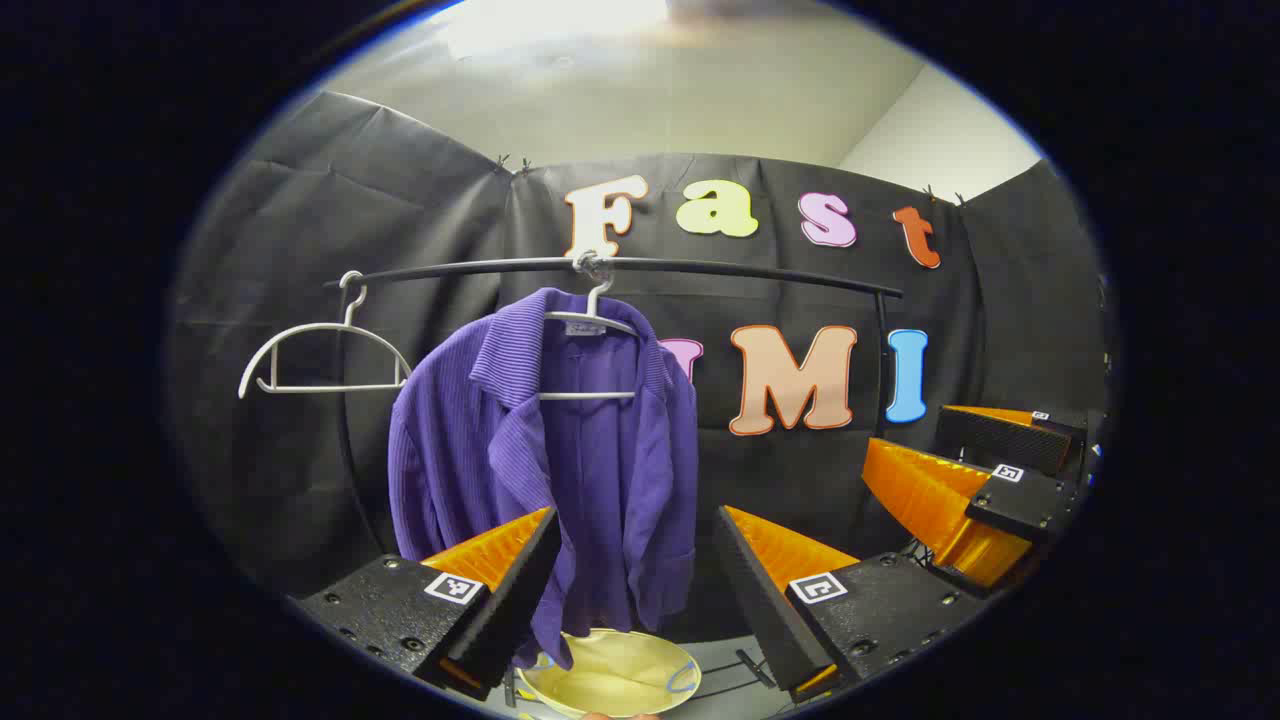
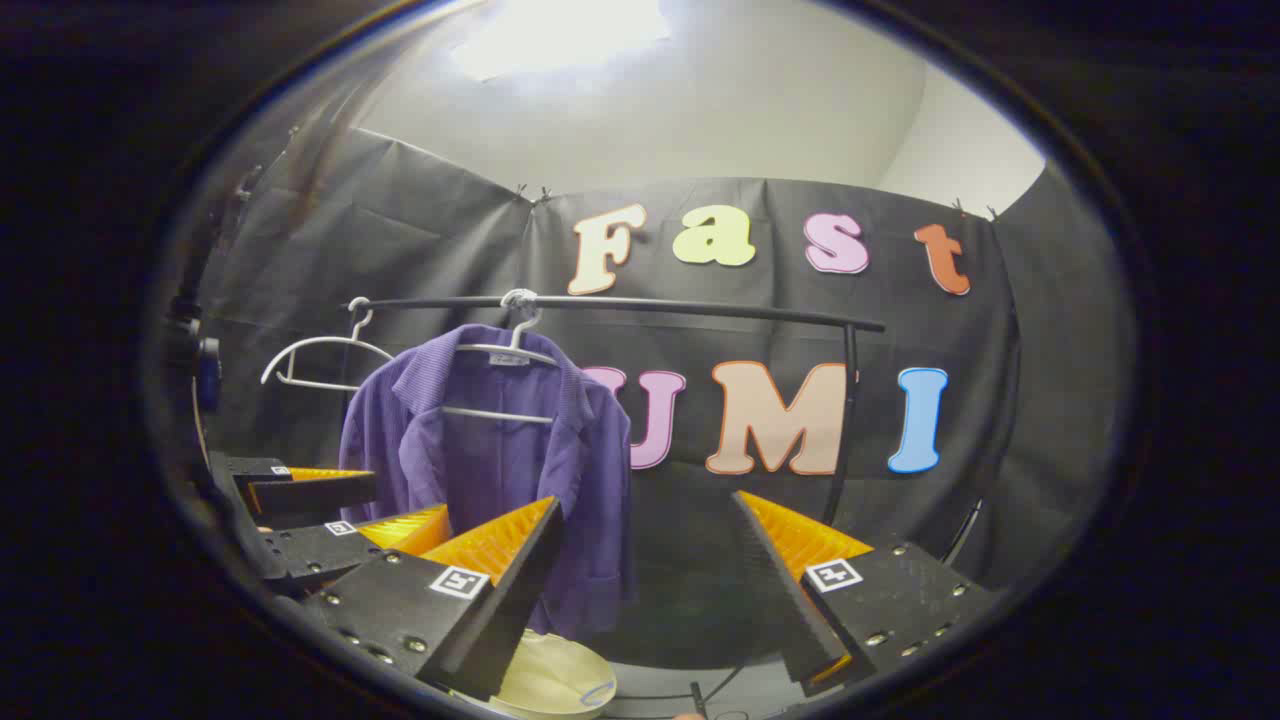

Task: Grasp the clothes on the hanger with both hands and then place them into the laundry hamper below.

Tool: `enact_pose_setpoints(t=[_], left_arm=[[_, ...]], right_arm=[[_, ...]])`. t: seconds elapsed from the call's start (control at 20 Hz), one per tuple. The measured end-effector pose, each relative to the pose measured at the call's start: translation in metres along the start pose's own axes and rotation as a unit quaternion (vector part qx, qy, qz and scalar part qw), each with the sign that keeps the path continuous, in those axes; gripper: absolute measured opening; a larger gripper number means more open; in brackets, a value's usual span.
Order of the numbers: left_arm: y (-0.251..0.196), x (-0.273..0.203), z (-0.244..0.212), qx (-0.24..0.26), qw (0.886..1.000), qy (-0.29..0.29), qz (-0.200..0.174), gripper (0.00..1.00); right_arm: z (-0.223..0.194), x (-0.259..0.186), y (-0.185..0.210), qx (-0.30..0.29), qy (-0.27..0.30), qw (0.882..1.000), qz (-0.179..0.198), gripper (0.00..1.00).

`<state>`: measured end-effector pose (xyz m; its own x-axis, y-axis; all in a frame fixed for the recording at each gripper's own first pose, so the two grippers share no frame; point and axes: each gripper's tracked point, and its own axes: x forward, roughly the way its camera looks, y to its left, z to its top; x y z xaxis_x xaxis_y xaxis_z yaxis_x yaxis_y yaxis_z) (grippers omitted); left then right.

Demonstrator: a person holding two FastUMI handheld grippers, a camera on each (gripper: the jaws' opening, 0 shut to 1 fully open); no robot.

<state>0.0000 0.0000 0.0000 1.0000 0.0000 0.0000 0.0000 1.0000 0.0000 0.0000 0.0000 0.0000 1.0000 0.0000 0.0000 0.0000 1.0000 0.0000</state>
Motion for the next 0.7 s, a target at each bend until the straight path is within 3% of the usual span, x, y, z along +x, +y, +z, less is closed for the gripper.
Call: enact_pose_setpoints(t=[0.15, 0.2, 0.3, 0.35, 0.7], left_arm=[[-0.007, -0.001, 0.002, 0.006, 1.0, 0.0, -0.002, 0.92], [-0.007, 0.0, 0.003, 0.008, 1.0, 0.001, -0.001, 0.92], [-0.006, -0.001, 0.006, 0.008, 1.0, -0.001, 0.001, 0.92], [-0.005, 0.0, 0.008, 0.008, 1.0, -0.004, 0.002, 0.92], [0.01, 0.004, 0.011, 0.01, 1.0, -0.004, 0.023, 0.92]], right_arm=[[0.001, -0.005, -0.011, 0.001, -0.003, 1.0, -0.009, 0.94], [0.002, -0.006, -0.014, 0.002, -0.004, 1.0, -0.012, 0.99], [0.005, -0.006, -0.017, 0.005, -0.006, 1.0, -0.016, 0.94], [0.005, -0.006, -0.017, 0.006, -0.007, 1.0, -0.018, 0.99], [0.006, 0.0, -0.012, 0.009, -0.009, 1.0, -0.015, 0.99]])
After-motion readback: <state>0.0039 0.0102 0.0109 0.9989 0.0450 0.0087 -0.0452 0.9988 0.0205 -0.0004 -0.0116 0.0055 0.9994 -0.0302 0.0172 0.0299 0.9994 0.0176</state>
